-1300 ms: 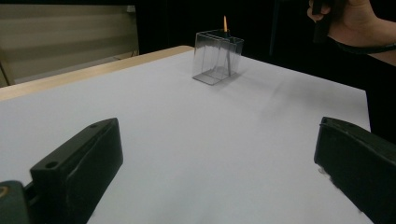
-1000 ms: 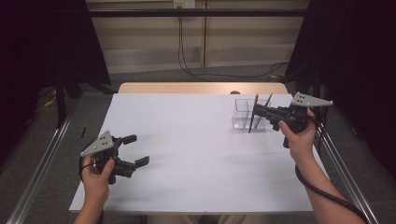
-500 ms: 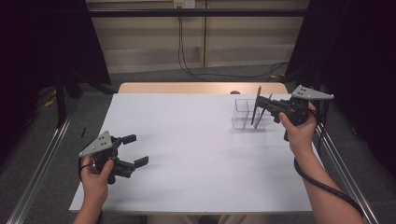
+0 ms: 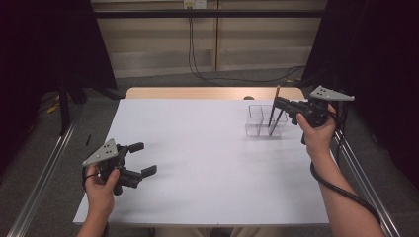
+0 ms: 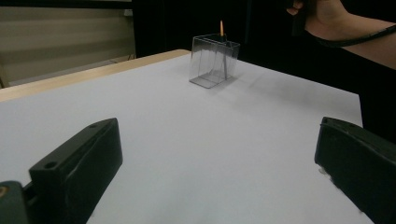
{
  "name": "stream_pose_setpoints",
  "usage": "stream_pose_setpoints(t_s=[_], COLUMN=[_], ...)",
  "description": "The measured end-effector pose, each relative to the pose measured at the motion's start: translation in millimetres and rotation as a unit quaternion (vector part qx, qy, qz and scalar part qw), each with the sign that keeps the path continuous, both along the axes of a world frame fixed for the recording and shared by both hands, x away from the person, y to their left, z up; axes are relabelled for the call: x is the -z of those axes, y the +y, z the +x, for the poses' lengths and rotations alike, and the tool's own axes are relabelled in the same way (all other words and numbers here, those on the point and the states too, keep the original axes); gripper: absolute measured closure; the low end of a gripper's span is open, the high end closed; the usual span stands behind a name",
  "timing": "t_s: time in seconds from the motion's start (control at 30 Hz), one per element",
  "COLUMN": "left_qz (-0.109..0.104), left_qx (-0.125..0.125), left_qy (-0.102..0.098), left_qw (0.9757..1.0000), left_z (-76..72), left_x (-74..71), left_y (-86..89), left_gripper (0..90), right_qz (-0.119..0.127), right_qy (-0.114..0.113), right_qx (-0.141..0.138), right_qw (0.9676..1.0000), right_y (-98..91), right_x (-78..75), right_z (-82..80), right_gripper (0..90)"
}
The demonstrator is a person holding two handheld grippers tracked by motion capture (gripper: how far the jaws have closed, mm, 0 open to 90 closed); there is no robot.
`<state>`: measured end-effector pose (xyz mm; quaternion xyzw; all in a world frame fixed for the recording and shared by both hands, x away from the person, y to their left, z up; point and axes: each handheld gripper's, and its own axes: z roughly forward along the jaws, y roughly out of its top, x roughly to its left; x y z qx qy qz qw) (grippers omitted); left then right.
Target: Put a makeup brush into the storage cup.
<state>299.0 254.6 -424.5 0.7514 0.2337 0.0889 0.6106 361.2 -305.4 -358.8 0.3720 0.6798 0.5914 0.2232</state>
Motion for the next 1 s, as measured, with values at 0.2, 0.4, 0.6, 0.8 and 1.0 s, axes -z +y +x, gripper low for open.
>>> stream_pose_setpoints(t_s=[0.2, 0.4, 0.6, 0.8, 1.0], left_qz=[0.004, 0.007, 0.007, 0.002, 0.002], left_qx=[0.000, 0.002, 0.003, 0.003, 0.002], left_qy=[-0.003, -0.004, -0.004, -0.002, -0.002], left_qw=[1.0000, 1.0000, 1.0000, 1.0000, 1.0000], left_z=[0.1, -0.3, -0.4, -0.2, -0.2], left_x=[0.2, -0.4, -0.2, -0.1, -0.1], left_y=[-0.6, -1.2, -1.0, -0.4, 0.3], left_gripper=[0.8, 0.8, 0.8, 0.8, 0.8], right_qz=[-0.004, -0.005, -0.009, -0.017, -0.024], right_qy=[0.000, -0.001, -0.004, -0.005, -0.002], right_qx=[0.014, 0.032, 0.052, 0.063, 0.074], right_qw=[0.9999, 0.9995, 0.9986, 0.9978, 0.9970], right_y=[-2.7, -7.0, -10.7, -11.2, -13.5], right_x=[-0.2, 0.4, 2.4, 3.0, 3.4], right_z=[4.6, 8.2, 11.1, 14.6, 18.6], right_gripper=[83.4, 83.3, 83.3, 83.3, 83.3])
